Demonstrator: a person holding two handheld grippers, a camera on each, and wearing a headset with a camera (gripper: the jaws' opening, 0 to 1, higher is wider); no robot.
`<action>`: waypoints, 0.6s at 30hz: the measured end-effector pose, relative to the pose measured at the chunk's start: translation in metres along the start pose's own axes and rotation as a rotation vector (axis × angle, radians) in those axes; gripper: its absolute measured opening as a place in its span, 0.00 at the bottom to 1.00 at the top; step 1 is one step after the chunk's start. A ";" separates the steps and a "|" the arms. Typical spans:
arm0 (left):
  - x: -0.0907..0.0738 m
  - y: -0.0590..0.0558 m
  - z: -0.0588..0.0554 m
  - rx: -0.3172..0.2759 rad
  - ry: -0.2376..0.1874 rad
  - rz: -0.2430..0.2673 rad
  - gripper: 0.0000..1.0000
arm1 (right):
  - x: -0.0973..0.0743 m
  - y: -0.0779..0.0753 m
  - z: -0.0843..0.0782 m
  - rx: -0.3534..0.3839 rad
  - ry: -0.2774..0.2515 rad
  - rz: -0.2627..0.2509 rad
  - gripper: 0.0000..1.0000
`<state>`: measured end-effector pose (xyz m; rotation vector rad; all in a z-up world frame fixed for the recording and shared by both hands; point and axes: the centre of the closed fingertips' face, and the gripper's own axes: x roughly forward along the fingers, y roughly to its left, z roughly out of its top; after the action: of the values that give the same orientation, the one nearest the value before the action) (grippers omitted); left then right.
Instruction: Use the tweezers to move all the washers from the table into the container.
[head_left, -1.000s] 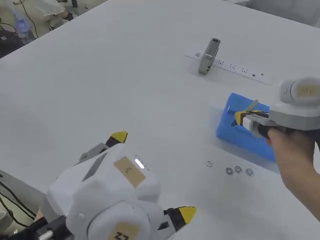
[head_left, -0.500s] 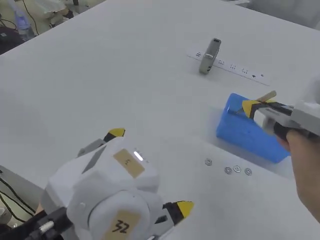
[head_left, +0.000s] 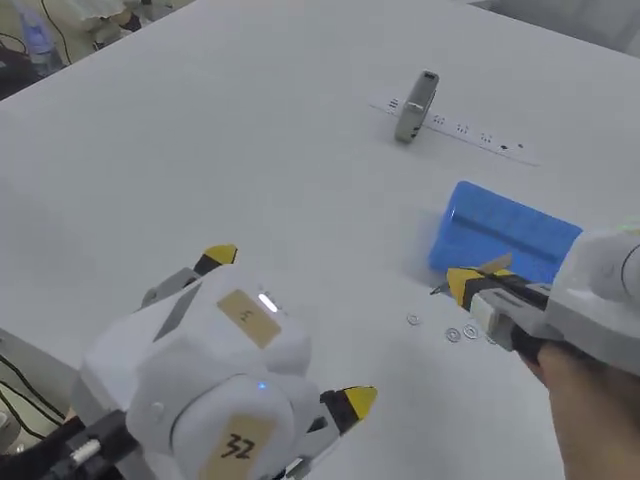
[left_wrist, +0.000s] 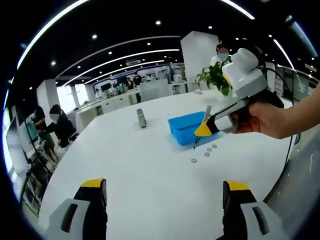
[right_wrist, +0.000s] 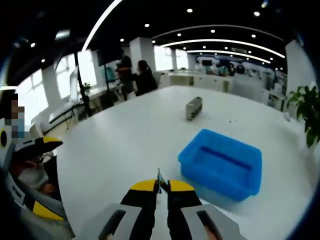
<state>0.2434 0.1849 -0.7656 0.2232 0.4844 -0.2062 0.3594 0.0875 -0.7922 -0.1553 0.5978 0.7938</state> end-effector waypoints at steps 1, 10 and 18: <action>0.000 0.000 0.000 -0.002 0.002 0.001 0.99 | 0.003 -0.001 -0.006 0.000 0.021 0.001 0.03; -0.001 0.006 -0.001 0.016 0.003 0.037 0.99 | 0.015 0.003 -0.019 0.014 0.072 0.035 0.03; 0.001 0.004 -0.004 0.013 0.021 0.020 0.99 | 0.014 0.002 -0.016 0.016 0.066 0.041 0.03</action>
<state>0.2436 0.1894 -0.7686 0.2433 0.5013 -0.1879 0.3587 0.0921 -0.8128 -0.1555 0.6707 0.8264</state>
